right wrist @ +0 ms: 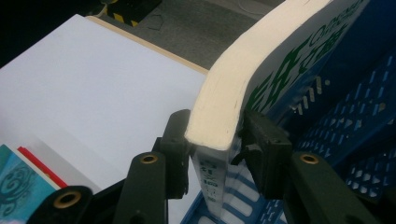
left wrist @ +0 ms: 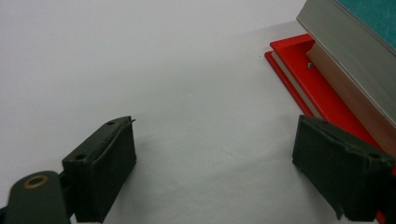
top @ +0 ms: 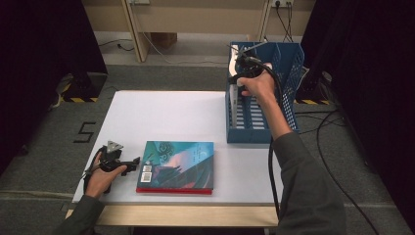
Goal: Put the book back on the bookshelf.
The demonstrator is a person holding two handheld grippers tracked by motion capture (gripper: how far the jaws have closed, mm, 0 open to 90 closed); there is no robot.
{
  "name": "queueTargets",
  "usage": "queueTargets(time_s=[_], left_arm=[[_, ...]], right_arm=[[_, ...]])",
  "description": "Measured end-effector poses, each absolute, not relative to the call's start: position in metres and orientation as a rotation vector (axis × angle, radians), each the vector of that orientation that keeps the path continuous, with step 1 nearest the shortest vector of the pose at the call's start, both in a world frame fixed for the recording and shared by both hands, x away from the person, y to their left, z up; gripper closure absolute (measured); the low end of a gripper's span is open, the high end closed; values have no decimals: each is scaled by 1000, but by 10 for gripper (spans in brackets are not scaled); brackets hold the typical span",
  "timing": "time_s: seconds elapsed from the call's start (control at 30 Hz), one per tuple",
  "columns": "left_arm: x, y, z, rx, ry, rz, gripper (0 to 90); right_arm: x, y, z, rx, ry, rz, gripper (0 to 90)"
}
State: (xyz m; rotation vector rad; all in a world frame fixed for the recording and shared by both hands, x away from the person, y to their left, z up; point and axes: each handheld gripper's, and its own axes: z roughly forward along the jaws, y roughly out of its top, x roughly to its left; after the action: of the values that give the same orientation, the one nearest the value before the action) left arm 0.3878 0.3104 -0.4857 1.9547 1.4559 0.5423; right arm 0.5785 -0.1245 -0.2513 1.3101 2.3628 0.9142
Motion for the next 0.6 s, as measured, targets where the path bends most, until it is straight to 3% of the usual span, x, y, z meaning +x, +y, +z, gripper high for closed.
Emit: queueTargets(time_s=[0.37,0.6], left_arm=[[388,311,-486,1955,1456,542,121],[388,311,-486,1953,1455,541,121]], right_arm=[[575,-129,-251,1321,2377,958,483],[567,-132,-246,1299,2360,987,460]])
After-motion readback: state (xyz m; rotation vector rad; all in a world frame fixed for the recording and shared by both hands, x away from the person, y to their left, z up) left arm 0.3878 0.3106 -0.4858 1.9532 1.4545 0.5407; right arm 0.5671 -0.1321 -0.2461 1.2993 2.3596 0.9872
